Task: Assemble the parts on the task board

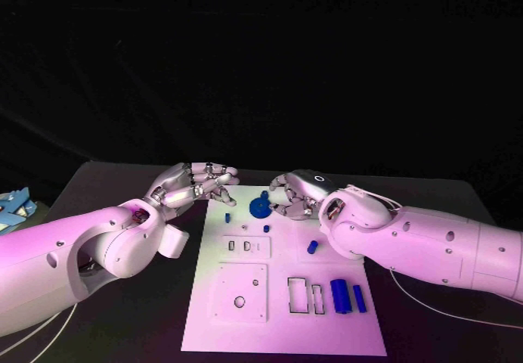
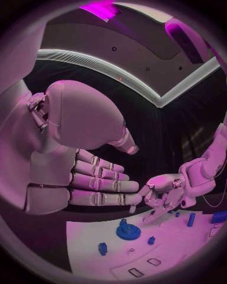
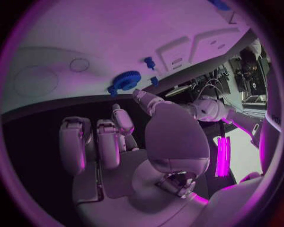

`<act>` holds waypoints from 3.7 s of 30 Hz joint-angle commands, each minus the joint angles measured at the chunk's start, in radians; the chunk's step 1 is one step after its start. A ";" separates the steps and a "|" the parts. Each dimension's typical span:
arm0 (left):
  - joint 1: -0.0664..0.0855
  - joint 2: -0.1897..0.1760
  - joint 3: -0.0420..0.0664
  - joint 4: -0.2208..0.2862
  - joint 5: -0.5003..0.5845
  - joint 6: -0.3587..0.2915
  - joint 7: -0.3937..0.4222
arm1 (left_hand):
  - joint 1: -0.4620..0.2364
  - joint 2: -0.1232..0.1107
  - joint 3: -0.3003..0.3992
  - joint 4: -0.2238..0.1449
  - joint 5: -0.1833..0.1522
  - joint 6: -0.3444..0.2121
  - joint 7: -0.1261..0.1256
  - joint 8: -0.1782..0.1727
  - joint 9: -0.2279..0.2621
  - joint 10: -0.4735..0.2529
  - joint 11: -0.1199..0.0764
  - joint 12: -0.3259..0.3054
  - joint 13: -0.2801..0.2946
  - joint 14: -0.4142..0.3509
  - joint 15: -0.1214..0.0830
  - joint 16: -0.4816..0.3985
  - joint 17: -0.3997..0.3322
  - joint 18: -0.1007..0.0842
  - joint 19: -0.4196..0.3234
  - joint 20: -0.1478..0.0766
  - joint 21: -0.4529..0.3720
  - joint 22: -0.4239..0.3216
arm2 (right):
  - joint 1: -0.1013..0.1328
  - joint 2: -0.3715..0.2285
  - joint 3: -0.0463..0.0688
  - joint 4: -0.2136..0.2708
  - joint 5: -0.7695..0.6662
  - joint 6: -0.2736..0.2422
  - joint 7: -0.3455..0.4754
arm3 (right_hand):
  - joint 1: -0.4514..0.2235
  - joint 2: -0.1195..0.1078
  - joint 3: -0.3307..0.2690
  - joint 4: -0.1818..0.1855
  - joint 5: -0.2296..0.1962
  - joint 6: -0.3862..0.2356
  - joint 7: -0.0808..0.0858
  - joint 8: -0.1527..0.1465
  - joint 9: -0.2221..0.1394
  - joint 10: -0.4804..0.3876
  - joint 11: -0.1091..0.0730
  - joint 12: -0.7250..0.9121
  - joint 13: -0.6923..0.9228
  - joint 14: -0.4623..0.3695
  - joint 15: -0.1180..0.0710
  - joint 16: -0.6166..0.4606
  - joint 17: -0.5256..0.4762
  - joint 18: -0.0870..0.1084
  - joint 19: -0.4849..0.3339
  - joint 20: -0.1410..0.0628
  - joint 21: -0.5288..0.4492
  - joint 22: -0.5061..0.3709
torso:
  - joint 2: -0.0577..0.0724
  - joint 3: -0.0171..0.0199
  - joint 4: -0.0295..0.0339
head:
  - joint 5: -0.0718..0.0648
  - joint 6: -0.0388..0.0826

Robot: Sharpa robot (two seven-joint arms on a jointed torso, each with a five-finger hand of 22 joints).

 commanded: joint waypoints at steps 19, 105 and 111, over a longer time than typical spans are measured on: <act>0.000 0.034 0.000 -0.084 0.003 0.023 0.008 | 0.006 0.004 0.009 -0.004 0.004 -0.010 0.045 -0.006 0.003 -0.011 0.002 -0.007 0.001 -0.015 0.002 -0.013 -0.006 0.009 -0.016 0.004 -0.004 -0.004 | 0.015 -0.302 0.001 -0.033 0.596 0.261 0.458 | 0.162 -0.023 0.060 -0.149 -0.009 -0.033 -0.037 -0.030 0.010 -0.260 -0.045 -0.197 -0.222 0.015 -0.034 -0.141 0.045 0.072 -0.122 -0.027 -0.304 -0.241 | -0.050 0.0289 -0.0458 | -0.018 0.001; -0.001 0.038 0.000 -0.069 0.001 0.033 0.012 | 0.009 0.005 0.012 -0.007 0.004 -0.010 0.046 -0.007 0.003 -0.012 0.002 -0.008 0.001 -0.017 0.003 -0.017 -0.008 0.010 -0.019 0.005 -0.005 -0.005 | -0.061 -0.171 -0.005 -0.180 0.416 0.128 0.288 | 0.120 0.040 -0.005 -0.060 -0.099 0.144 -0.010 0.050 0.058 0.001 -0.012 0.008 -0.008 0.097 -0.008 -0.013 0.236 0.001 0.047 -0.005 -0.031 0.102 | -0.037 0.0367 -0.0383 | -0.029 -0.045; -0.001 0.037 0.000 -0.069 0.001 0.033 0.011 | 0.008 0.005 0.012 -0.007 0.004 -0.010 0.046 -0.007 0.004 -0.012 0.003 -0.008 0.001 -0.016 0.003 -0.018 -0.010 0.010 -0.020 0.005 -0.005 -0.006 | -0.062 -0.168 -0.005 -0.184 0.407 0.128 0.285 | 0.120 0.040 -0.005 -0.060 -0.099 0.144 -0.010 0.050 0.058 0.001 -0.012 0.008 -0.008 0.097 -0.008 -0.013 0.236 0.001 0.047 -0.005 -0.031 0.102 | -0.036 0.0365 -0.0374 | -0.027 -0.047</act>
